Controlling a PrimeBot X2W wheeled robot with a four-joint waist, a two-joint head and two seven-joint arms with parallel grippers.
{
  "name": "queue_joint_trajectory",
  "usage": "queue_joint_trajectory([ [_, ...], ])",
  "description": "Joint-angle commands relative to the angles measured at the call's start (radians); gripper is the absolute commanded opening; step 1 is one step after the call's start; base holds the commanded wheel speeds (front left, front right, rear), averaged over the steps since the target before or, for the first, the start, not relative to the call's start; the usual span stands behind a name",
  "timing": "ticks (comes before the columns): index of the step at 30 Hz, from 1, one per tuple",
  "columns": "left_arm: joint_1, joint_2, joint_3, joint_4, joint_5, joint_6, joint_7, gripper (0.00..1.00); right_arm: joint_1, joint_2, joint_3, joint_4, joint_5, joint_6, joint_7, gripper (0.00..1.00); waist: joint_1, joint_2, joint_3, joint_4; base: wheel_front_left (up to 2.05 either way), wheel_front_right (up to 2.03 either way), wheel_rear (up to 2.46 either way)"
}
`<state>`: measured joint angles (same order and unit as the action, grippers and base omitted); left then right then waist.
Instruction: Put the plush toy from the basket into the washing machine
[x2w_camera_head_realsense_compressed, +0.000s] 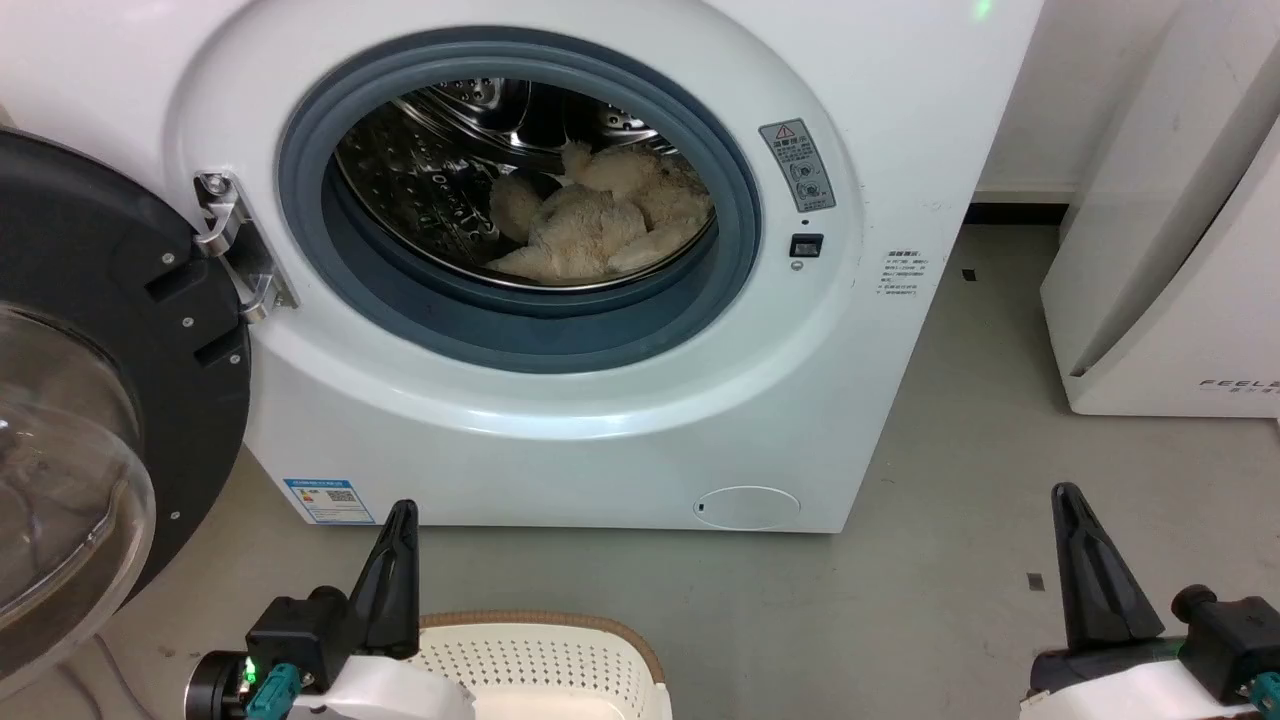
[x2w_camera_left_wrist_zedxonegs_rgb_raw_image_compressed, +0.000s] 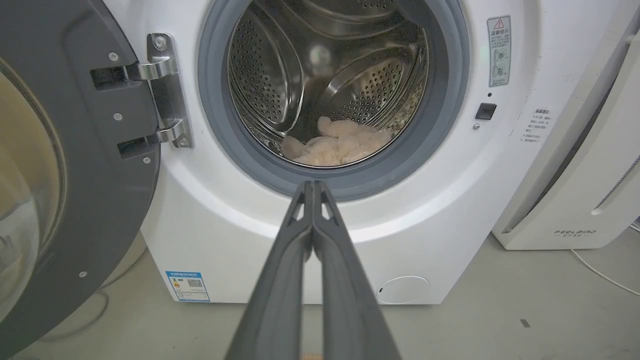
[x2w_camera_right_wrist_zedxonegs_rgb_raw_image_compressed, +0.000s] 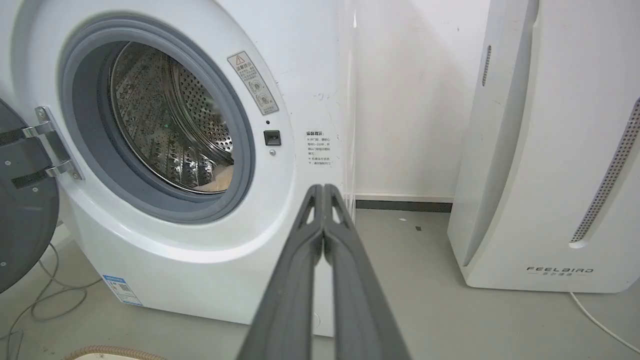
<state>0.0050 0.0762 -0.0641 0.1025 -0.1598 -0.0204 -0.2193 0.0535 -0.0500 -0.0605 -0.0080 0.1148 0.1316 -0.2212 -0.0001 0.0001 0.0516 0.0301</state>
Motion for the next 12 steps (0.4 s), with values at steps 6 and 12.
queue_joint_trajectory([
  [6, -0.001, -0.003, 0.007, -0.011, 0.017, 0.004, 0.016, 0.00, -0.009, 0.000, 0.004, 0.002, -0.015, 0.000, 0.016, 0.00, 0.0001, -0.0001, -0.003, -0.002, 0.00, 0.00, 0.00],
  [12, -0.001, -0.004, 0.010, -0.017, 0.026, 0.005, 0.028, 0.00, -0.012, 0.000, 0.008, 0.002, -0.021, 0.000, 0.028, 0.00, 0.0001, -0.0001, -0.006, -0.003, 0.00, 0.00, 0.00],
])
